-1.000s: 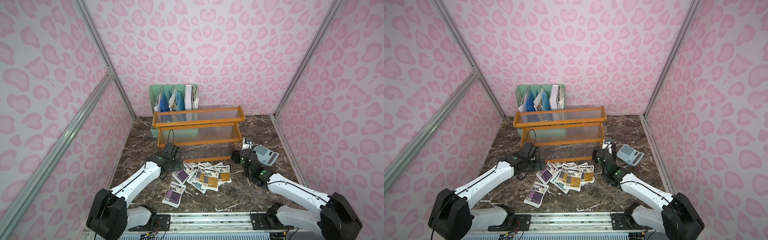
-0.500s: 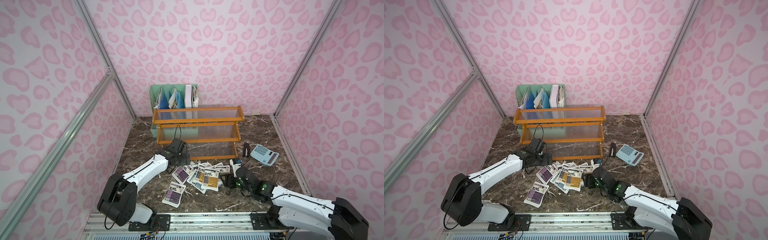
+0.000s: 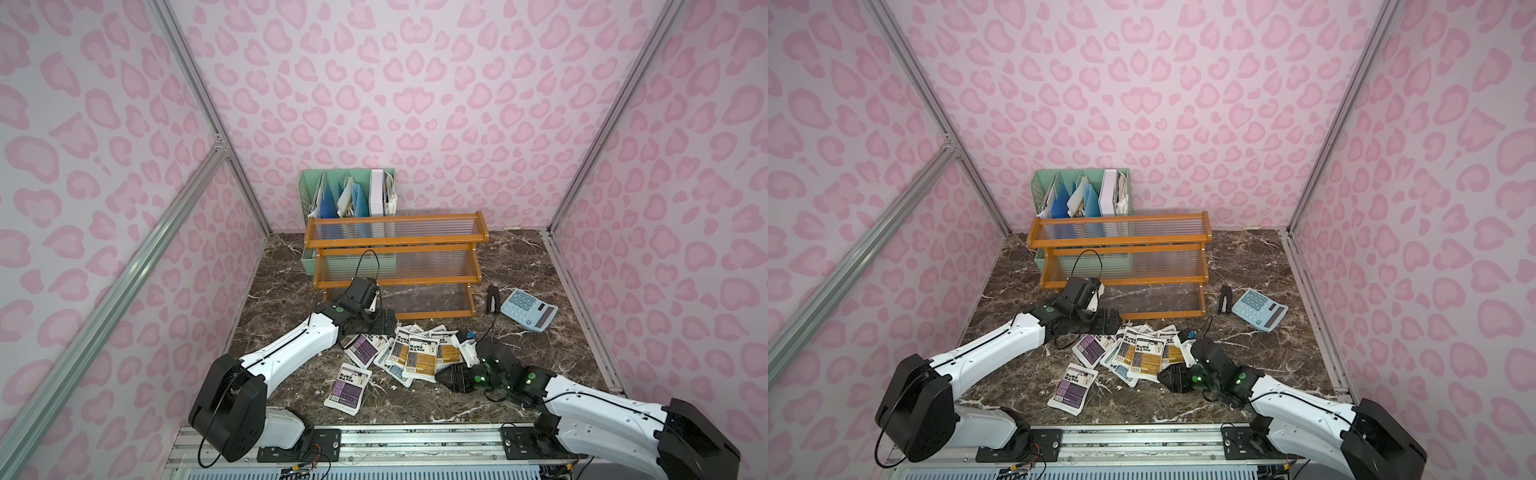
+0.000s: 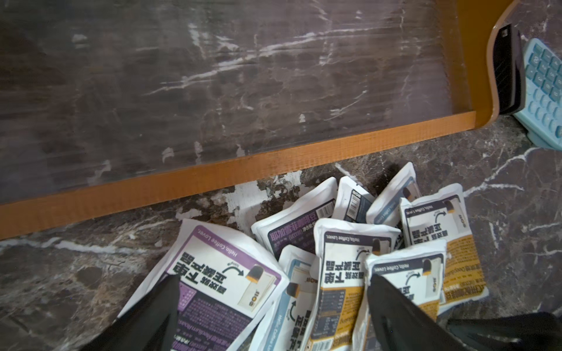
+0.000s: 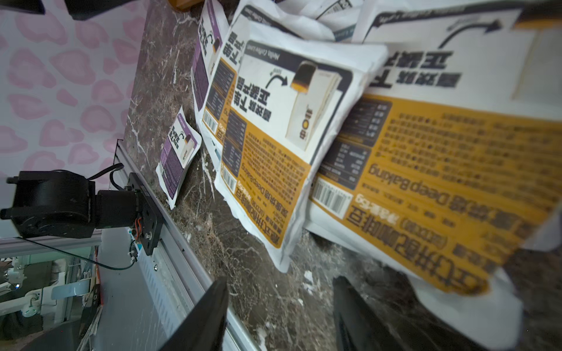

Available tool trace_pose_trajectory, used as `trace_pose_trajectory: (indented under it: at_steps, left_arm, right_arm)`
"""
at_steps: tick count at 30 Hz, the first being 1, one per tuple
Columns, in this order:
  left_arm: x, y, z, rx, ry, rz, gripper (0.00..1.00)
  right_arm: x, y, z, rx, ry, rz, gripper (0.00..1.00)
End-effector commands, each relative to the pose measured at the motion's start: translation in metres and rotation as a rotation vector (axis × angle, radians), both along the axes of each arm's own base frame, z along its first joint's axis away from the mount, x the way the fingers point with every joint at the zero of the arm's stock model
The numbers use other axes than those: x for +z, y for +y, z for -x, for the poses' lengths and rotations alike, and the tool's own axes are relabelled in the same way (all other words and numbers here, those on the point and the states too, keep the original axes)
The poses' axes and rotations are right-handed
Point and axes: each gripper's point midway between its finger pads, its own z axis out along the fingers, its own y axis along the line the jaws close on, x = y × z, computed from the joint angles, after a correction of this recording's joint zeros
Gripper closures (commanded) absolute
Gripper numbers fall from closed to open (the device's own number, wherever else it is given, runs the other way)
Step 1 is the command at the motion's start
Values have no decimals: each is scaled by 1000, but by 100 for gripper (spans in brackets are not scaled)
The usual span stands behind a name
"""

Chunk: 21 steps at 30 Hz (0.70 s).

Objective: Place the bagged coffee beans on the shelf by color
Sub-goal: Adjust the shelf at the center of the board, then pick up the bagged coffee beans at the center of the board.

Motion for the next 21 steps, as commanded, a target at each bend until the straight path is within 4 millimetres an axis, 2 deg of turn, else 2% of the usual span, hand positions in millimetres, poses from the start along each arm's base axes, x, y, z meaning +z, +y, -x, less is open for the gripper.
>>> trace_pose_trajectory:
  at_steps: [1,9,11,14,16,18,21]
  left_arm:
    - [2,-6,0,-23,-1,24,2]
    - [2,-1,1,-10,-9,11,2]
    - [3,0,2,-12,-10,8,1]
    - [2,4,3,-11,-13,-9,2]
    - [4,5,5,-22,-18,-13,2]
    - [6,5,7,-43,-18,-3,2]
    - [16,-1,10,-94,-3,72,3]
  right_arm:
    - [8,15,-2,55,-31,-54,46]
    - [-3,38,-1,159,10,-65,56]
    - [-3,42,-4,170,1,-68,65]
    - [-3,44,-5,182,9,-60,86]
    - [-3,42,-4,181,10,-56,93]
    - [1,40,-3,178,-1,-59,99]
    - [11,36,-2,184,-34,-66,100]
